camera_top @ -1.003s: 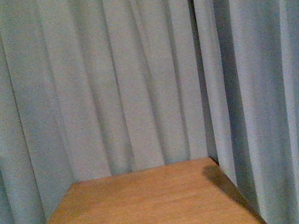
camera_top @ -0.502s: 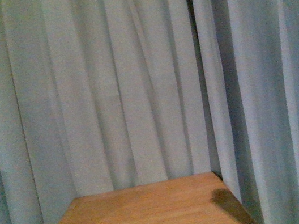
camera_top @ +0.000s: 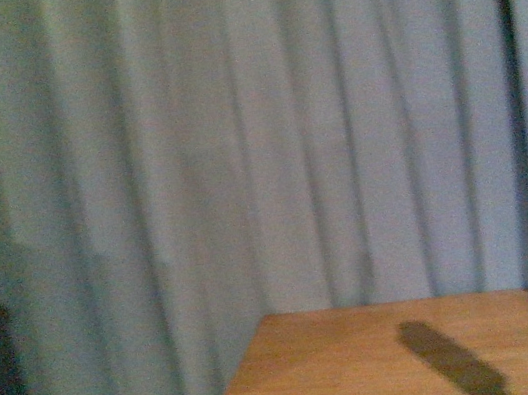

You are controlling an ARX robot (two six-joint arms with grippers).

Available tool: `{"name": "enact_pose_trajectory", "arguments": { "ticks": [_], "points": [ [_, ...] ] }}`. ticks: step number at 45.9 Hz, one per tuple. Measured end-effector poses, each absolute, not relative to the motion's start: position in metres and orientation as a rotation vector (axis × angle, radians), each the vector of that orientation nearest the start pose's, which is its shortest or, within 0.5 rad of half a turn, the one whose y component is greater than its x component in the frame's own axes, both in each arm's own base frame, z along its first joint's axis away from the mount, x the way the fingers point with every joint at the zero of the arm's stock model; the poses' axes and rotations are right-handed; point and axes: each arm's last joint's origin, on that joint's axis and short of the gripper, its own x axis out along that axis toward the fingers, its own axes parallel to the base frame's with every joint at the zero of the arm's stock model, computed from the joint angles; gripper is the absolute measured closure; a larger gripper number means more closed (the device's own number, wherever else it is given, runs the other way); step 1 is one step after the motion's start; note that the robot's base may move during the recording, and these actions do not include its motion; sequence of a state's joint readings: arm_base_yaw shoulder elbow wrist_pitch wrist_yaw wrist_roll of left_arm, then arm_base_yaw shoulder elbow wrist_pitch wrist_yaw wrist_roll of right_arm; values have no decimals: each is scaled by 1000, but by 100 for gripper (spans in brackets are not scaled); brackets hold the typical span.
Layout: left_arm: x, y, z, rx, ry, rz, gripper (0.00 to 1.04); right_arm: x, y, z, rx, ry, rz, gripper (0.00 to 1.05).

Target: Clean up trash

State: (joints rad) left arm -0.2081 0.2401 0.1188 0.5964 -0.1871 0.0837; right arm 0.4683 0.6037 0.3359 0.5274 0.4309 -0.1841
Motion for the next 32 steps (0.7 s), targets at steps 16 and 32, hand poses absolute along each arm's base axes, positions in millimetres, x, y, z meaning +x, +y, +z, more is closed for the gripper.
{"name": "enact_pose_trajectory", "arguments": {
  "ticks": [16, 32],
  "points": [
    [99, -15, 239, -13, -463, 3, 78, 137, 55, 269, -77, -228, 13, 85],
    [99, -15, 239, -11, -462, -1, 78, 137, 55, 269, -78, -227, 11, 85]
  ]
}}
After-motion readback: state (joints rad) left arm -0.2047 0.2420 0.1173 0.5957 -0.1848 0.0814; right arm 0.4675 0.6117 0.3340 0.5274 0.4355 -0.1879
